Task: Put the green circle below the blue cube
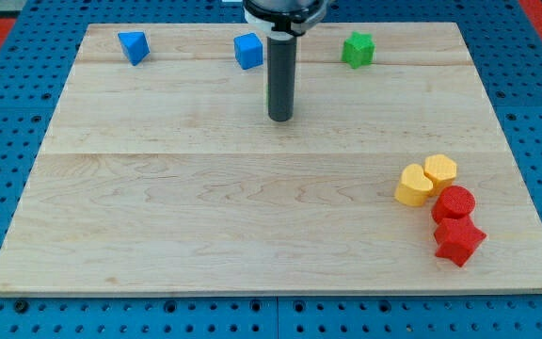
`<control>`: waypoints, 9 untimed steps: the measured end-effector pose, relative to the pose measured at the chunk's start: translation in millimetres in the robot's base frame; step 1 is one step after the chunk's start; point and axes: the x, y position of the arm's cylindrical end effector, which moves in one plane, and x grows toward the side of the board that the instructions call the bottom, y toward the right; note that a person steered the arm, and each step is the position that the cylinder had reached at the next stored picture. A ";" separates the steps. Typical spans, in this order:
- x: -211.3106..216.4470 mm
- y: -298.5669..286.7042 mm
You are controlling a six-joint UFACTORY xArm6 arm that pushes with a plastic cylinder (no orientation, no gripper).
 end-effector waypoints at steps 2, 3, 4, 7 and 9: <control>-9.4 44.5; -11.5 17.8; -11.6 -3.7; -42.9 12.9; -39.1 22.1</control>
